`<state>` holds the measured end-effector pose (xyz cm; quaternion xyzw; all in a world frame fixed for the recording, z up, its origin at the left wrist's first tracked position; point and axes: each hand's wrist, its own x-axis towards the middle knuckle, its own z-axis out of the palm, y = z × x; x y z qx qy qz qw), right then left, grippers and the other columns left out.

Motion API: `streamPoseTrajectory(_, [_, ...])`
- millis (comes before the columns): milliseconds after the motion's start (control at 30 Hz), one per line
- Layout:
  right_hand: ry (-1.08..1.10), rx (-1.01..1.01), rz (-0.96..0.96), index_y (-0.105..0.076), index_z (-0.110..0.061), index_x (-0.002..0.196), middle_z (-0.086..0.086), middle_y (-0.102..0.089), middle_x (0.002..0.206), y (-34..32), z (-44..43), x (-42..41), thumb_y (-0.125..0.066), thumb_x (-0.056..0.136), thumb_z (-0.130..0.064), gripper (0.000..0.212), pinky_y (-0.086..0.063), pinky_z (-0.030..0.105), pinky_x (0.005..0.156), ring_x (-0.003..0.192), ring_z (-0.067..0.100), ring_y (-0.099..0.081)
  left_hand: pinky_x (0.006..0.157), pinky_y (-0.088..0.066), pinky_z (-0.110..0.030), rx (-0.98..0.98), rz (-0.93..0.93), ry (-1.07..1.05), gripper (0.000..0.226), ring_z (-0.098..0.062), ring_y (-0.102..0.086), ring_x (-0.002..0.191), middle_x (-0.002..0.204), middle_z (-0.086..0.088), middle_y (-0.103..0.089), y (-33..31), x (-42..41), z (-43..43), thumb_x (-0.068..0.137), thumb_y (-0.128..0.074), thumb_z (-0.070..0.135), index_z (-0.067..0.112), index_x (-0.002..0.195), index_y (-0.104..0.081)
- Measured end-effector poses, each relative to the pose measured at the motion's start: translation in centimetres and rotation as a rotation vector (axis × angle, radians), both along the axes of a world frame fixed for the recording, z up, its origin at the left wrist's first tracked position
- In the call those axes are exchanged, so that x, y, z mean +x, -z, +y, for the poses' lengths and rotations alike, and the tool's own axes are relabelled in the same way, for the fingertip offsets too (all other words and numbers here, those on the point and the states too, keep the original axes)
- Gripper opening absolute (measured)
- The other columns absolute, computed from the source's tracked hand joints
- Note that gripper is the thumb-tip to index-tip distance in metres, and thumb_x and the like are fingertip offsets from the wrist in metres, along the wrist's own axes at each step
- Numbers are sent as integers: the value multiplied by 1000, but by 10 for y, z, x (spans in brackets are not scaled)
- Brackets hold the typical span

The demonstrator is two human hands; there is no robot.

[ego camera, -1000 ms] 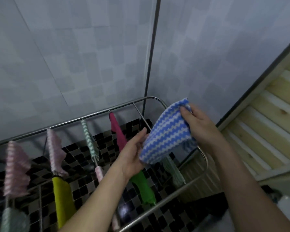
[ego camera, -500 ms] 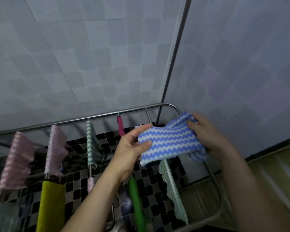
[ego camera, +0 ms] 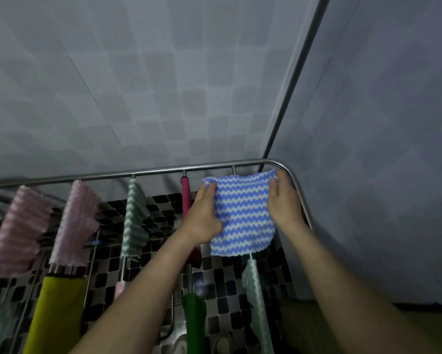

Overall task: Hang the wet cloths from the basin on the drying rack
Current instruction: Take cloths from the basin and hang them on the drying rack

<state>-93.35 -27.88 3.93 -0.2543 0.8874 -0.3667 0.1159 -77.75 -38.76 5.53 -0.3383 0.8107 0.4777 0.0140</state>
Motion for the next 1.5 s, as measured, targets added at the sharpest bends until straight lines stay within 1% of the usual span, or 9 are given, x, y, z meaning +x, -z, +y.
streamPoseTrajectory(300, [23, 110, -84, -46, -7, 138, 19, -55, 135, 7, -13, 5, -53, 97, -29, 47, -40, 37, 100, 125, 34, -51, 113, -24, -41, -246, -288, 39, 89, -42, -21, 142, 161, -15, 7, 11, -19, 5, 86, -60, 17, 12, 154, -2])
streamPoseTrajectory(400, [-71, 28, -249, -70, -15, 109, 5, -72, 97, 7, -13, 13, -60, 92, -28, 23, -51, 39, 89, 92, 22, -66, 101, -39, -34, -259, -68, -1, 68, -33, -49, 125, 147, -18, -38, 9, -15, 11, 86, -59, 16, 16, 148, -30])
streamPoseTrajectory(500, [-102, -56, -333, -76, -21, 85, -11, -69, 69, 8, -14, 23, -66, 84, -28, 13, -57, 43, 79, 68, 8, -61, 84, -52, -36, -113, 115, -9, 55, -20, -65, 90, 104, -6, -68, 6, -13, 25, 87, -63, 20, 25, 139, -45])
streamPoseTrajectory(667, [-74, -61, -265, -76, -12, 90, -2, -72, 78, 6, -22, 30, -69, 86, -15, 9, -57, 34, 77, 77, 13, -69, 79, -55, -42, -48, 120, -21, 78, -20, -65, 85, 93, -3, -68, 19, -14, 41, 81, -71, 18, 25, 148, -30])
streamPoseTrajectory(867, [-117, 52, -33, -73, -9, 102, 2, -71, 87, -10, -27, 34, -68, 87, -16, 17, -44, 22, 72, 77, 15, -61, 69, -51, -26, 2, 130, -36, 58, -16, -63, 78, 90, -3, -68, 23, -14, 41, 86, -68, 18, 20, 139, -43])
streamPoseTrajectory(1067, [-109, 93, -103, -67, -15, 110, -2, -65, 83, -10, -23, 31, -68, 87, -29, 27, -44, 23, 66, 77, 14, -62, 79, -56, -36, 28, 127, 16, 65, -16, -65, 87, 103, -2, -66, 23, -13, 41, 91, -62, 19, 24, 147, -30])
streamPoseTrajectory(1267, [-229, 374, -116, -68, -18, 91, 2, -71, 88, -13, -2, 26, -70, 81, -36, 21, -56, 41, 79, 84, 24, -67, 89, -45, -24, -374, 116, -153, 56, -18, -57, 105, 114, 1, -52, 3, 28, 31, 90, -63, 20, 23, 142, -43])
streamPoseTrajectory(1400, [-324, 458, -203, -65, -15, 73, 3, -69, 70, -9, 5, 35, -72, 81, -34, 22, -57, 39, 69, 69, 23, -69, 81, -52, -34, -407, -75, -151, 69, -23, -60, 98, 118, -1, -49, 3, 69, 22, 90, -61, 33, 29, 149, -26])
streamPoseTrajectory(1500, [-316, 450, -149, -66, -16, 85, 1, -68, 79, -8, 4, 41, -71, 84, -32, 17, -52, 30, 65, 72, 19, -66, 74, -52, -33, -295, -124, -103, 86, -22, -61, 84, 108, -1, -49, 11, 81, 22, 87, -64, 29, 34, 151, -9])
